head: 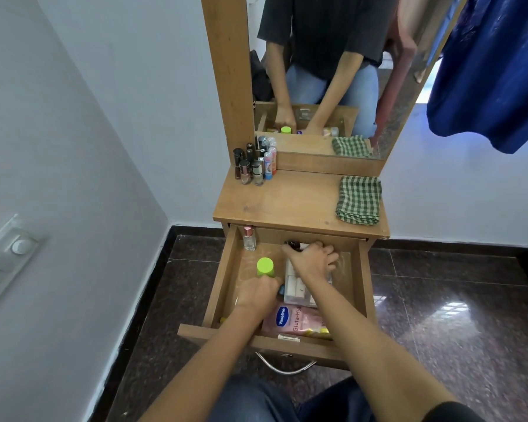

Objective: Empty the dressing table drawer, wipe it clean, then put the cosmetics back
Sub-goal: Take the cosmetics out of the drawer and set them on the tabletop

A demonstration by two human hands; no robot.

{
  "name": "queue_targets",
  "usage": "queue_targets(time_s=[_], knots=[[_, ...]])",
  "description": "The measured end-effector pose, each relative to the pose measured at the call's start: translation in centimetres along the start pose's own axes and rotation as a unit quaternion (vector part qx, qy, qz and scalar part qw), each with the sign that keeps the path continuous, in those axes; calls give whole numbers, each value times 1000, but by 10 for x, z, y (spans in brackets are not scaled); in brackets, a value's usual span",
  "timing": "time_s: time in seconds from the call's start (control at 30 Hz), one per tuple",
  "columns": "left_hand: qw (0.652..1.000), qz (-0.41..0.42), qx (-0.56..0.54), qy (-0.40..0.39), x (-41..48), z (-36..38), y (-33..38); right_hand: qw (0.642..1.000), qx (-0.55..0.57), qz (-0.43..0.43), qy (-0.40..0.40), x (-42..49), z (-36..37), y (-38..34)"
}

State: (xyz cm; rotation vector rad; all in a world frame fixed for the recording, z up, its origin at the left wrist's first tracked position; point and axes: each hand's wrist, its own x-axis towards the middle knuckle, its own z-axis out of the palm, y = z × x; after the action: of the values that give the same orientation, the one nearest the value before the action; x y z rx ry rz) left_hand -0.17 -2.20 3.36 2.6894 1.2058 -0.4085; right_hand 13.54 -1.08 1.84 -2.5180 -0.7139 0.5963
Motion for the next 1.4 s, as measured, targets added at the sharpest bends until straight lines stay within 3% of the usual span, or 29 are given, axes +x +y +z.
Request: queue_targets(time_s=[0.13, 0.23, 0.43, 0.7, 0.77, 0.9, 1.0, 1.13, 1.27, 1.4], knots=[[999, 5, 50, 1, 1, -3, 4, 989, 116, -79, -40, -3, -12, 16], [998, 11, 66, -1, -2, -6, 6, 963, 246, -93, -65, -6, -24, 26], [998, -8, 66, 15, -14, -13, 5, 857, 465, -4, -221, -13, -39, 32], [996, -84, -7, 25, -33, -26, -4, 738, 600, 100, -293, -20, -45, 34], [994, -101, -17, 32, -39, -30, -7, 731, 604, 104, -299, -23, -45, 33], [979, -139, -146, 33, -54, -39, -15, 768, 560, 78, -301, -29, -45, 36], [928, -129, -347, 27, -62, -43, -29, 785, 538, 42, -304, -32, -45, 39], [785, -123, -607, 30, -75, -59, -39, 820, 479, -64, -306, -37, -52, 36], [667, -149, -728, 53, -68, -68, -44, 845, 425, -177, -273, -42, -61, 20], [638, -121, -751, 118, -49, -74, -46, 851, 413, -265, -188, -40, -69, -7]])
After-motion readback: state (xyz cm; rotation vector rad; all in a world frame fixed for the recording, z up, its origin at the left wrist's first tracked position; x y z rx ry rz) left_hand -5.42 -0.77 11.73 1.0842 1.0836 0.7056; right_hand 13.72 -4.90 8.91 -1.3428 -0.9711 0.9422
